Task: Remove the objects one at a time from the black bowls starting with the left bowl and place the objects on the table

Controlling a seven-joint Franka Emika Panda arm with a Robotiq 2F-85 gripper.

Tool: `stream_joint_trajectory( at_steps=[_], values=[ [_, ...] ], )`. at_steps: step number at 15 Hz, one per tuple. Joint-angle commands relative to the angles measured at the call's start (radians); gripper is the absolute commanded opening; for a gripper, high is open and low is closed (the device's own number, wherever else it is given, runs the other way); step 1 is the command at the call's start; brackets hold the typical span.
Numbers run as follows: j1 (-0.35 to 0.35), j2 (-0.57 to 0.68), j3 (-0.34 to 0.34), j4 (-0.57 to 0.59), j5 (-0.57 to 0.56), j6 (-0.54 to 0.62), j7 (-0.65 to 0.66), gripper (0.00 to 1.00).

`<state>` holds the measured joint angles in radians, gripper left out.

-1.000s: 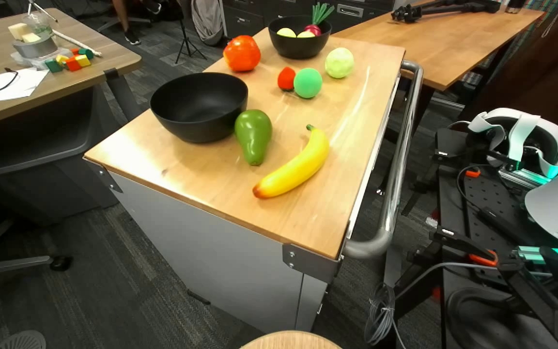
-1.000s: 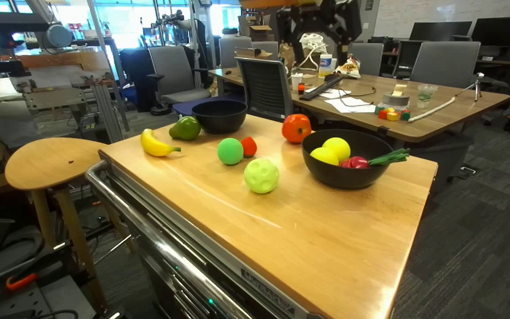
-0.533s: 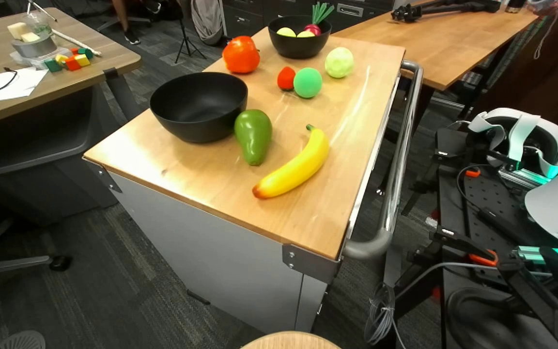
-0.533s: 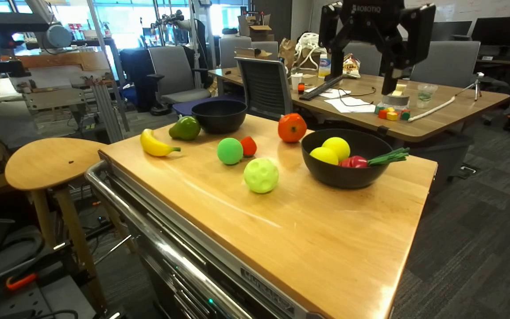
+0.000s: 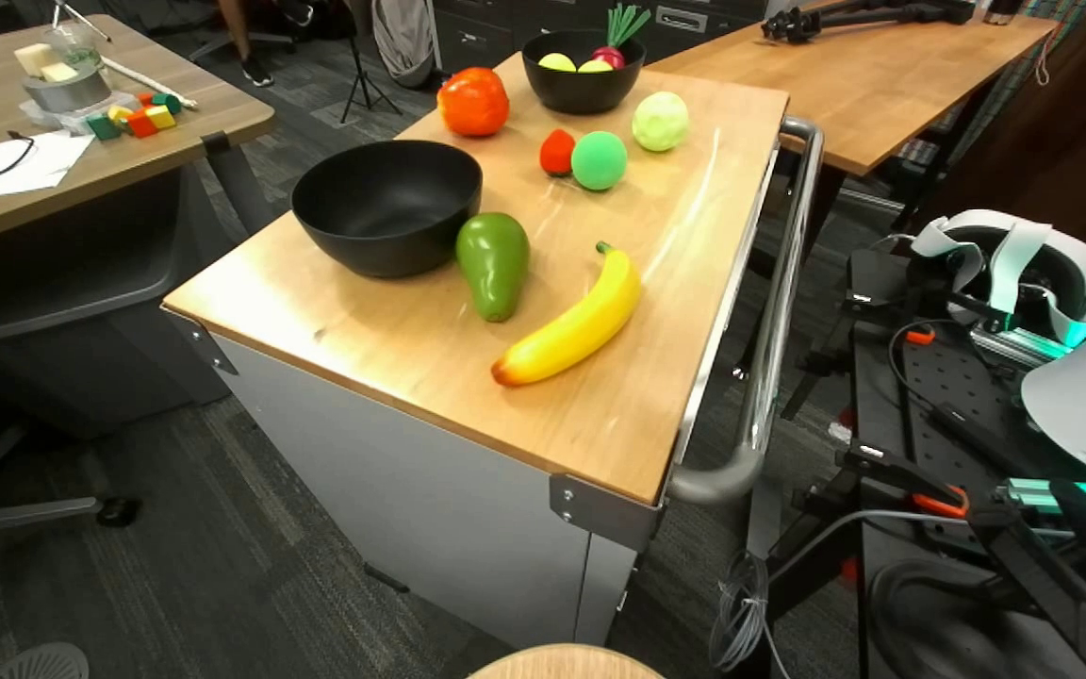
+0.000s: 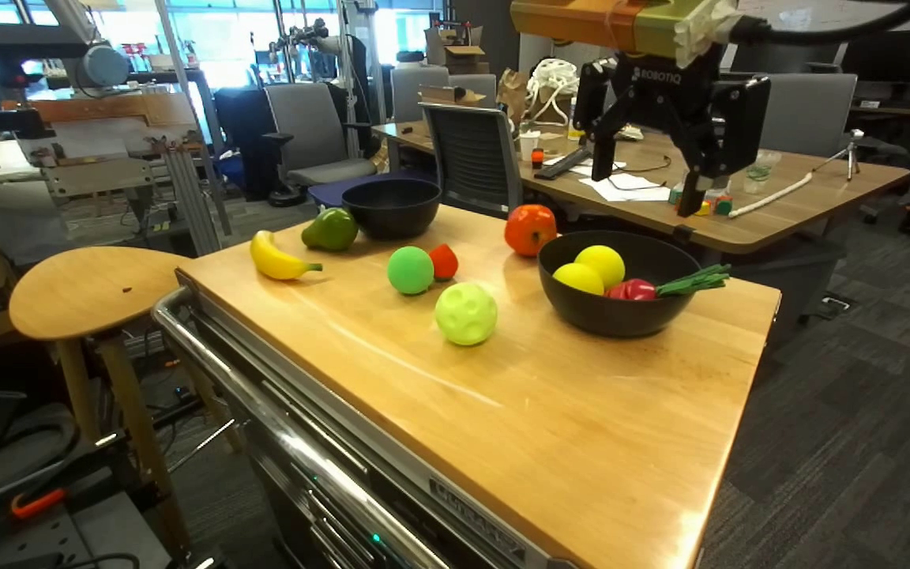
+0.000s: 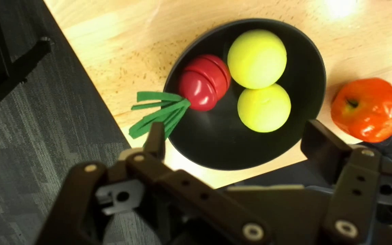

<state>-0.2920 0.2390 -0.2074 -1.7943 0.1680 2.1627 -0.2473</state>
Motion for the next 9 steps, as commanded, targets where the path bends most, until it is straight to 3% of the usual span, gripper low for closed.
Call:
stream_joint_trajectory(
  at_steps=[1,5,9],
  values=[
    [0.013,0.069,-0.005,0.064,-0.055,-0.053,0.096,0.92],
    [0.012,0.115,-0.004,0.08,-0.064,-0.024,0.19,1.0],
    [0.01,0.139,-0.003,0.098,-0.062,0.003,0.227,1.0]
  ],
)
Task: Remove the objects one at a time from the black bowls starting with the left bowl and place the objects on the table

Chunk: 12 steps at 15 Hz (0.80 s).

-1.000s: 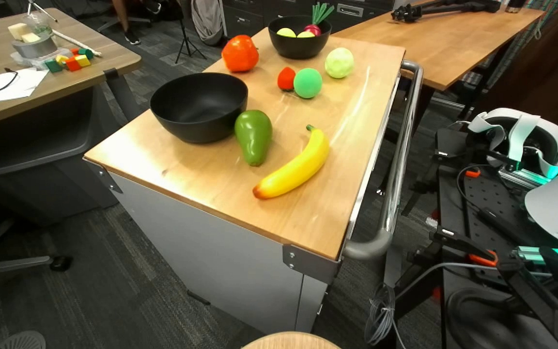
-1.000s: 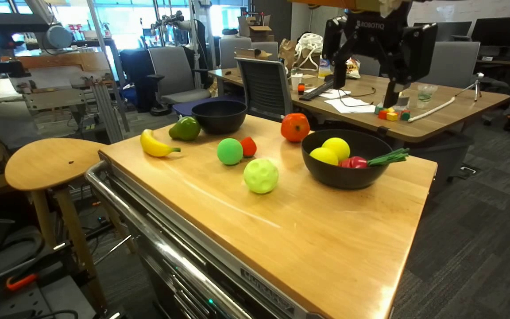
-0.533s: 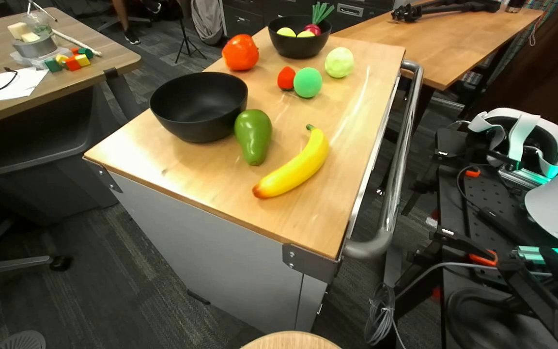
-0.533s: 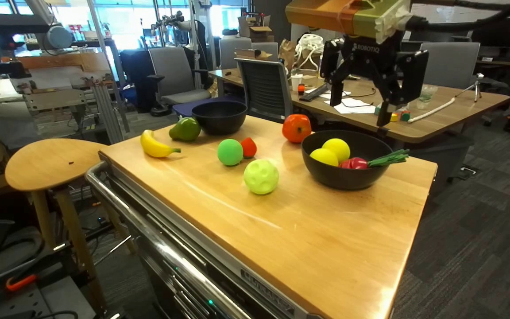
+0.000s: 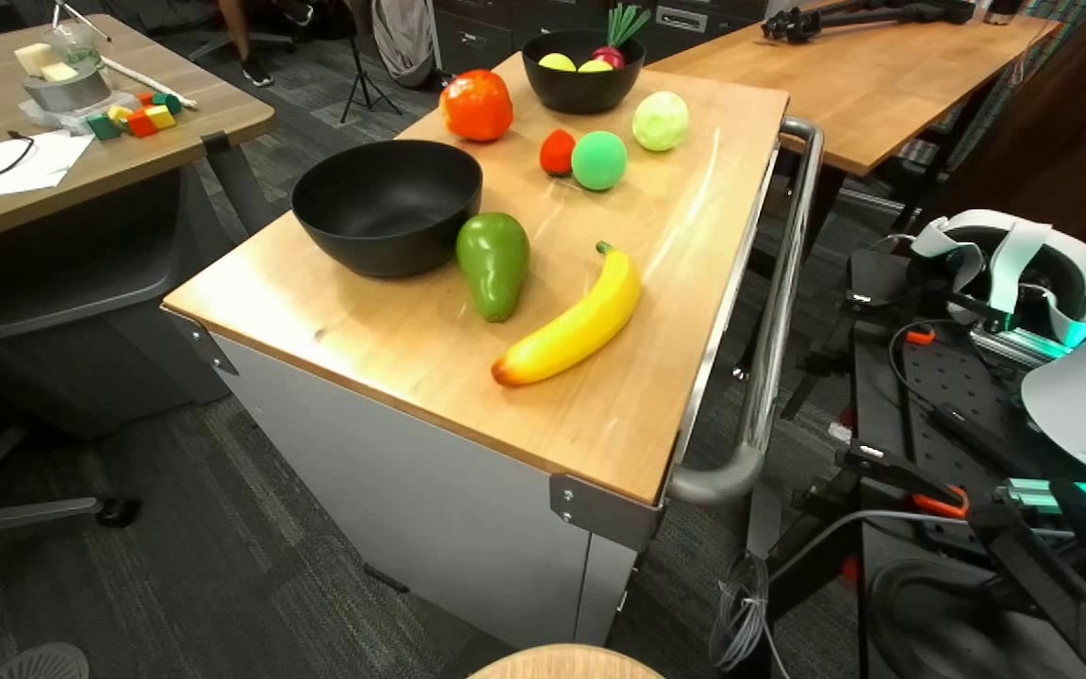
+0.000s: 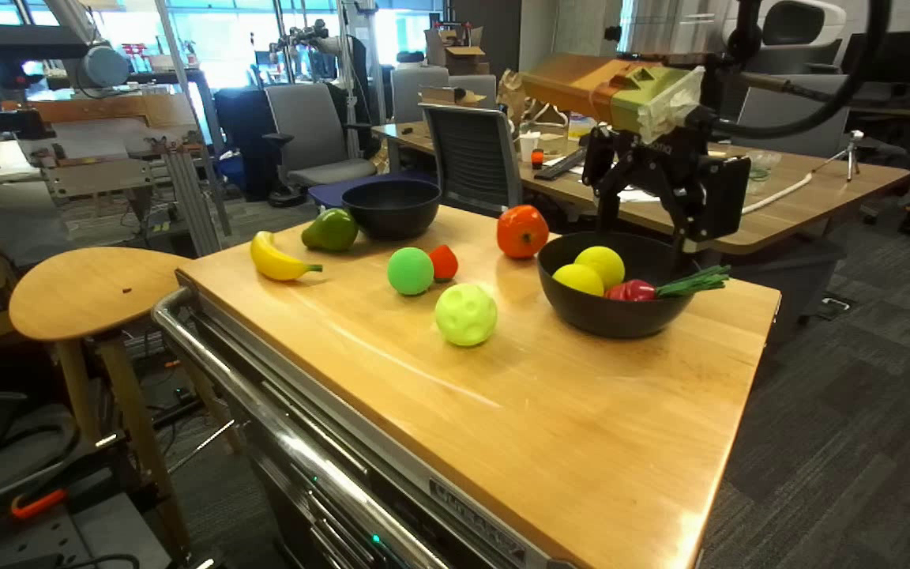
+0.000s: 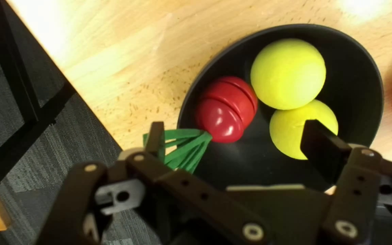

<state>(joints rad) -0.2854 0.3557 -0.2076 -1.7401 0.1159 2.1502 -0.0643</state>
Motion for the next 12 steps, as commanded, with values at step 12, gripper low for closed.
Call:
stream_joint_trajectory(
  at_steps=[12],
  values=[
    [0.016,0.078,-0.034,0.076,-0.107,0.097,0.204,1.0]
  ],
)
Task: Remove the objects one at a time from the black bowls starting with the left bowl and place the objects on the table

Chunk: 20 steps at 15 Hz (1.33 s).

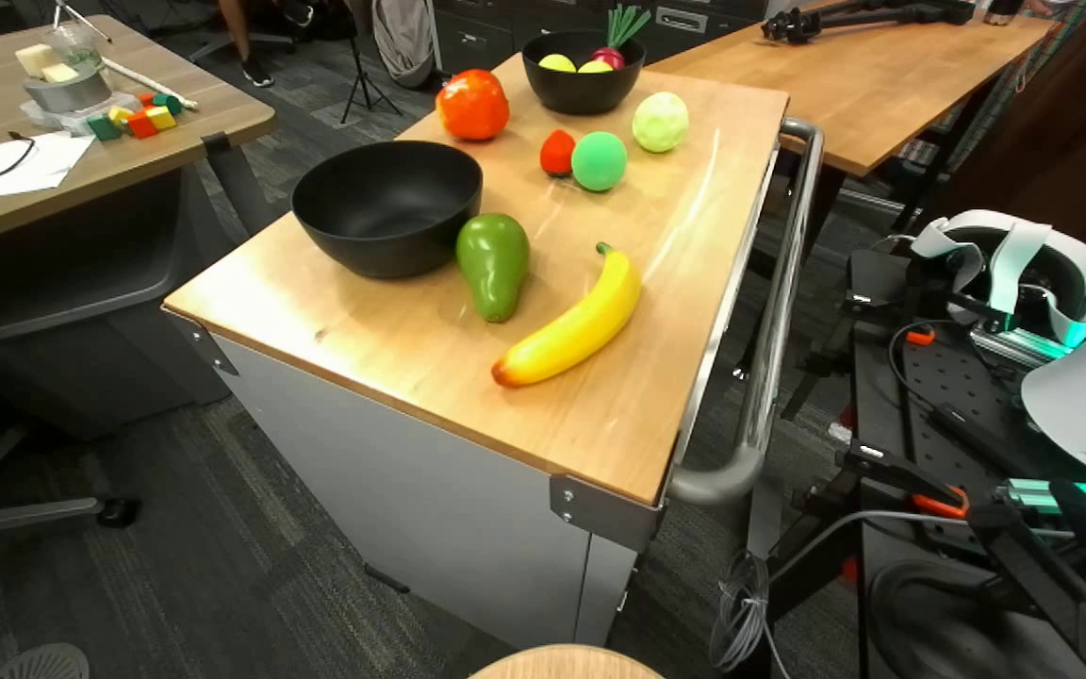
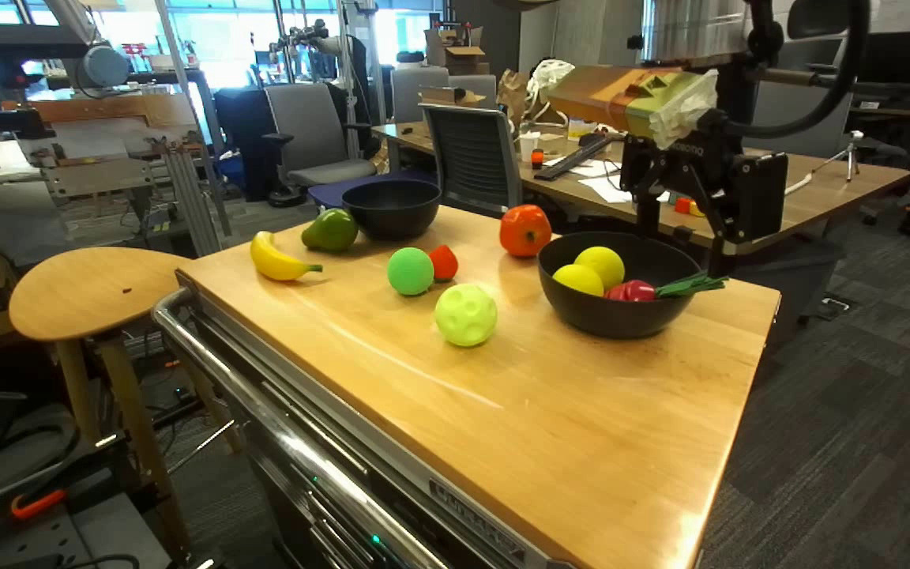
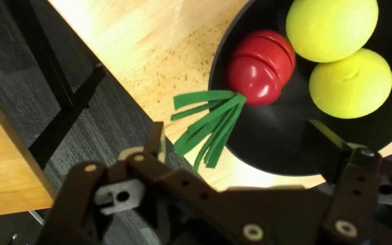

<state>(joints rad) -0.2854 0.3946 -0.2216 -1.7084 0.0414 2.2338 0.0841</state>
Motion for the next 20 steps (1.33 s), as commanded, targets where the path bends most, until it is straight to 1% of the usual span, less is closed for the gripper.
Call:
stream_joint_trajectory(
  at_steps=[1,3,4,6,9,11,15,17,20],
  values=[
    [0.017,0.053,-0.023,0.054,-0.036,0.012,0.069,1.0],
    [0.015,0.079,-0.024,0.072,-0.036,0.022,0.094,0.98],
    [0.014,0.085,-0.024,0.076,-0.037,0.024,0.098,0.73],
    [0.01,0.092,-0.019,0.081,-0.027,0.024,0.097,0.73],
    [0.007,0.098,-0.017,0.088,-0.022,0.026,0.097,0.47],
    [0.005,0.097,-0.015,0.09,-0.017,0.023,0.096,0.34],
    [0.001,0.084,-0.009,0.083,-0.007,0.017,0.085,0.02],
    [0.001,0.077,-0.006,0.079,-0.004,0.017,0.081,0.0],
    [0.002,0.047,0.005,0.051,0.008,0.028,0.065,0.02]
  ],
)
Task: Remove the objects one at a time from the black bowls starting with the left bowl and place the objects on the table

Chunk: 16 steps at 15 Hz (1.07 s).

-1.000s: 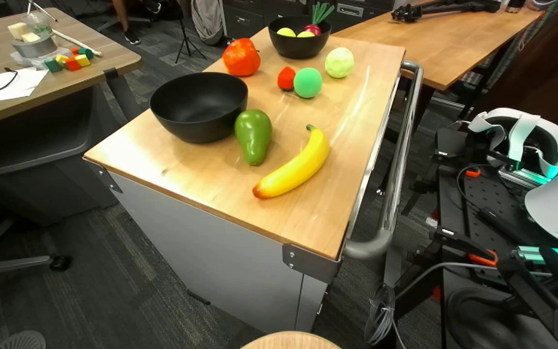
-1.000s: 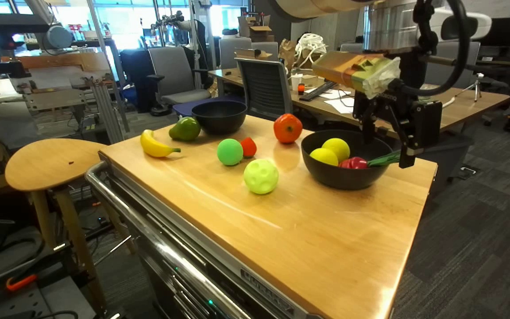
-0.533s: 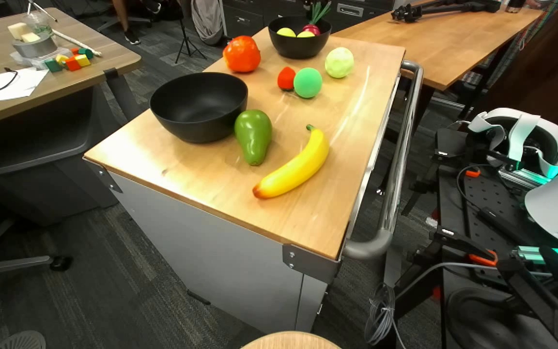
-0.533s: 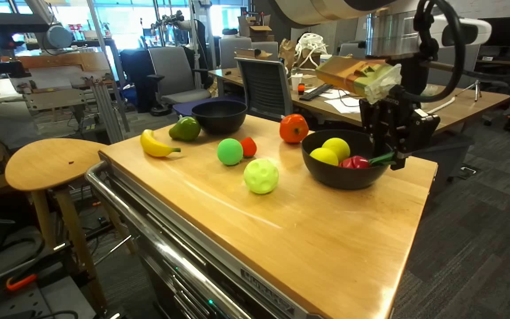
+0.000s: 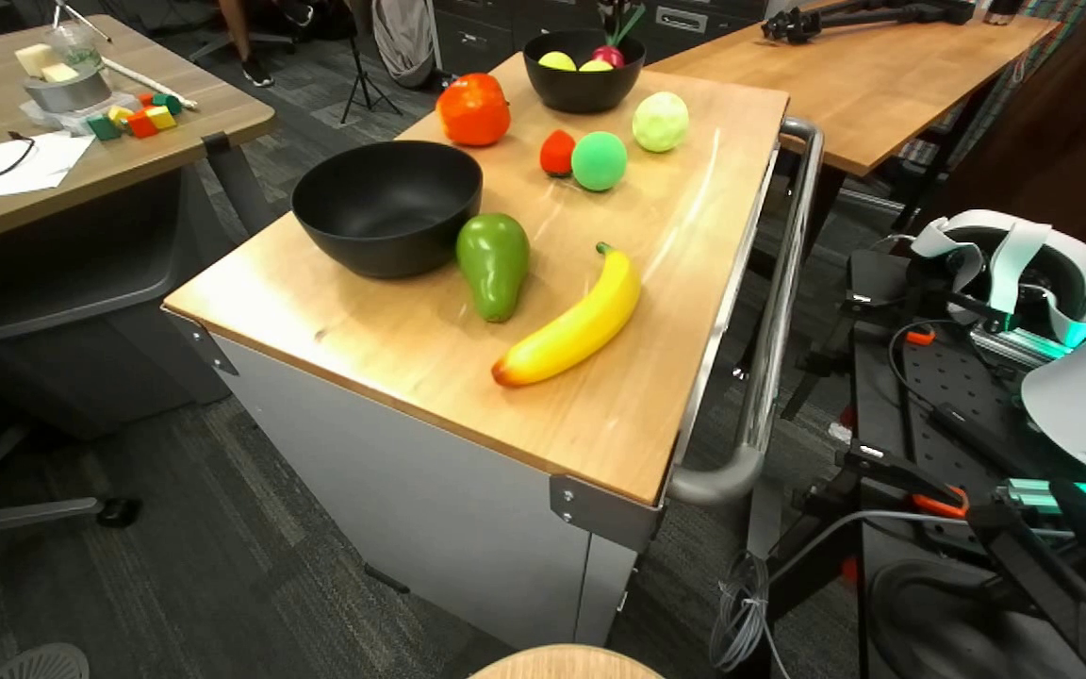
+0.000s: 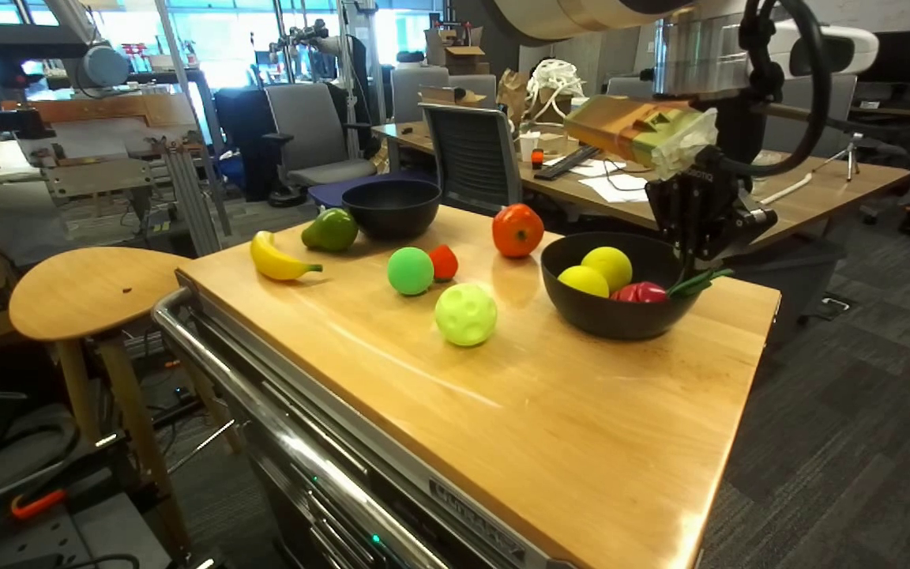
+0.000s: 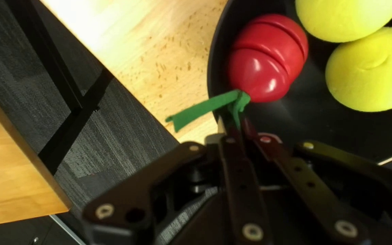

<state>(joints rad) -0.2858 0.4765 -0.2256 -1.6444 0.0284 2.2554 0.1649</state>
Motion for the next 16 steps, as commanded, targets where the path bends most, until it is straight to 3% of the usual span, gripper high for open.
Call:
stream_joint_trajectory(
  at_steps=[1,8,13,16],
  values=[
    [0.003,-0.048,0.015,-0.023,0.027,0.016,-0.024,0.02],
    [-0.006,-0.216,0.067,-0.144,0.123,-0.027,-0.142,0.02],
    [-0.012,-0.364,0.06,-0.262,0.184,-0.069,-0.318,0.02],
    [-0.004,-0.419,0.036,-0.299,0.15,-0.147,-0.371,0.02]
  ],
)
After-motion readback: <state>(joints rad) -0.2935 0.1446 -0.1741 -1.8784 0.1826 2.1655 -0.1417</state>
